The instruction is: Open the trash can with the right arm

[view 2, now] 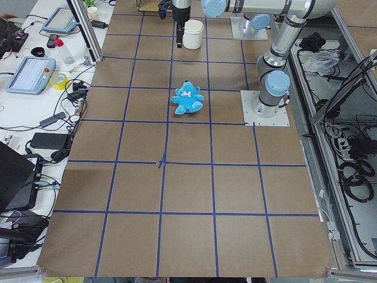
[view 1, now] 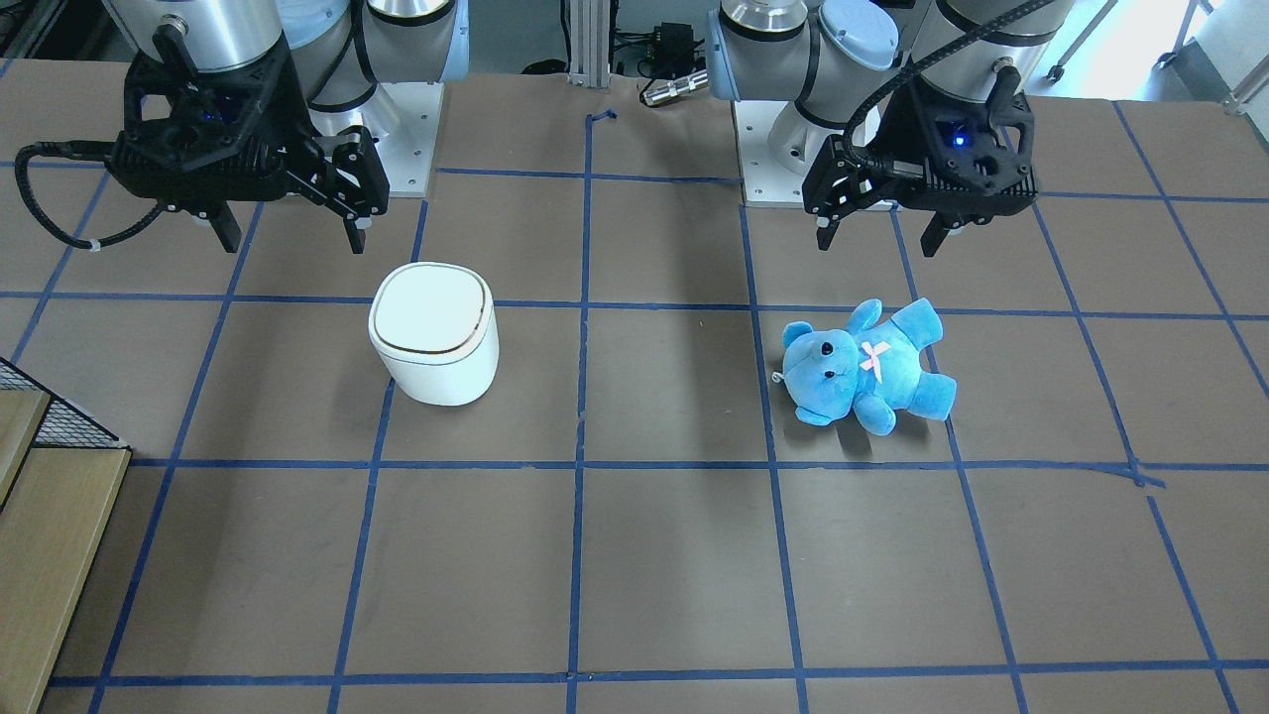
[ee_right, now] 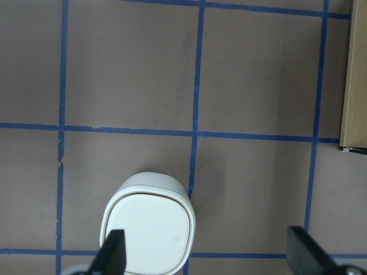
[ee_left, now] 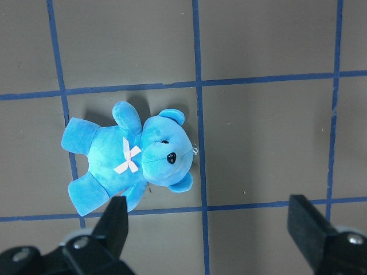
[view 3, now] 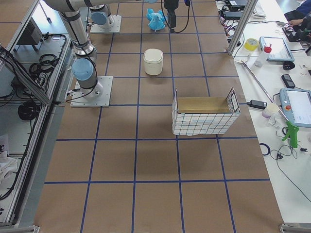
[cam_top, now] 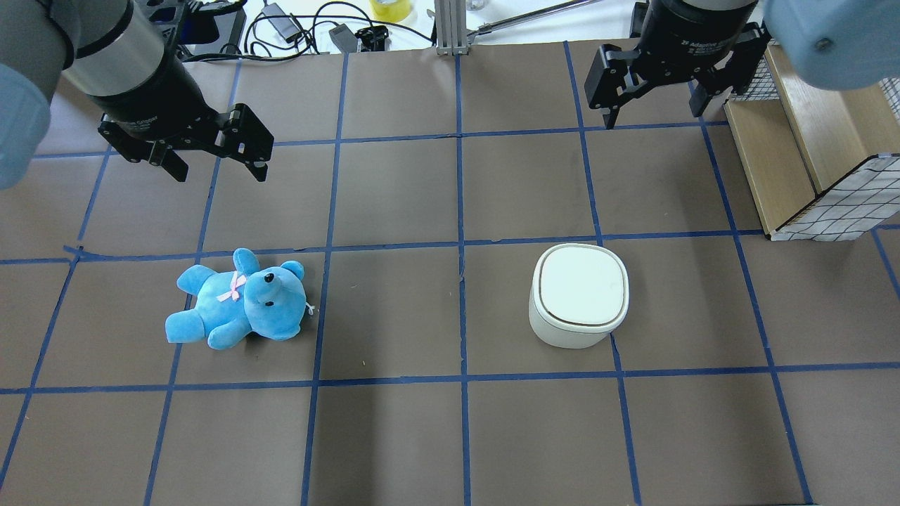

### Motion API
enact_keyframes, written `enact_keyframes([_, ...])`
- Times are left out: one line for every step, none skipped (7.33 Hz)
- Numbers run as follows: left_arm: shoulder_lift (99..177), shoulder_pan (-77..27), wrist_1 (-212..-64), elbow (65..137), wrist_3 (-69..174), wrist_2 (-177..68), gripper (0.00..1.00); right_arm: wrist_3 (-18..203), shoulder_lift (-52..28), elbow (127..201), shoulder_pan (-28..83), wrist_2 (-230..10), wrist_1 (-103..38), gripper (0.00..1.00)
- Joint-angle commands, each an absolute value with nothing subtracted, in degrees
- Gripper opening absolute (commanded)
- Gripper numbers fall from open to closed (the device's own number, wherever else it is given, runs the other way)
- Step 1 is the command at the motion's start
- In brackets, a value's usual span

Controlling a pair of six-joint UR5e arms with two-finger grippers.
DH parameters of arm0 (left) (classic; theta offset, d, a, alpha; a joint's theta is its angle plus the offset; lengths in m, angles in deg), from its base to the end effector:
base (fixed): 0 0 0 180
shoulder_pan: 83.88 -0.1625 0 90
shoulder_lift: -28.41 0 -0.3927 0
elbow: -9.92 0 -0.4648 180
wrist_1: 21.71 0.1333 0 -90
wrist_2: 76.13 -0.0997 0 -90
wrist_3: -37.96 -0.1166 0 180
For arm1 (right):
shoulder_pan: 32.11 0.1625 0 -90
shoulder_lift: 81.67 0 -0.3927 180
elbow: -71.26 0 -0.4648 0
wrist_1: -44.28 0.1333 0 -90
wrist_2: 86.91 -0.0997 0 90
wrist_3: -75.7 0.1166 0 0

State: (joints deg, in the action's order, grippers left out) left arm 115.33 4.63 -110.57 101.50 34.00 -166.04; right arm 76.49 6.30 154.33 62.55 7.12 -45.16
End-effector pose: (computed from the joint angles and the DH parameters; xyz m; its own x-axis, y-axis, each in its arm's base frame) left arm -0.1192 -0.5518 0.4549 -0.9991 0.0431 -0.0016 0.0431 0.9980 -0.0461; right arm 0.1722 -0.5731 0.4862 -0.9957 -0.0620 0.0690 -0.0673 0.9948 -0.0766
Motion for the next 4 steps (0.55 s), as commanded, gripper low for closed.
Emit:
enact_keyframes([115.3, 4.6, -110.6, 101.5, 34.0, -166.0, 1.00, 76.5, 6.3, 154.7, 62.6, 7.1, -44.9, 1.00])
enact_keyframes([115.3, 4.6, -110.6, 101.5, 34.0, -166.0, 1.00, 76.6, 5.9, 154.8, 62.6, 6.7, -44.8, 0.85])
enact_keyframes([115.3, 4.6, -110.6, 101.5, 34.0, -166.0, 1.00, 77.3, 5.6, 156.5, 63.1, 6.3, -42.5, 0.11])
enact_keyframes([115.3, 4.6, -110.6, 101.5, 34.0, -166.0, 1.00, 79.2, 5.6, 162.4, 63.9, 6.1, -41.5, 0.00])
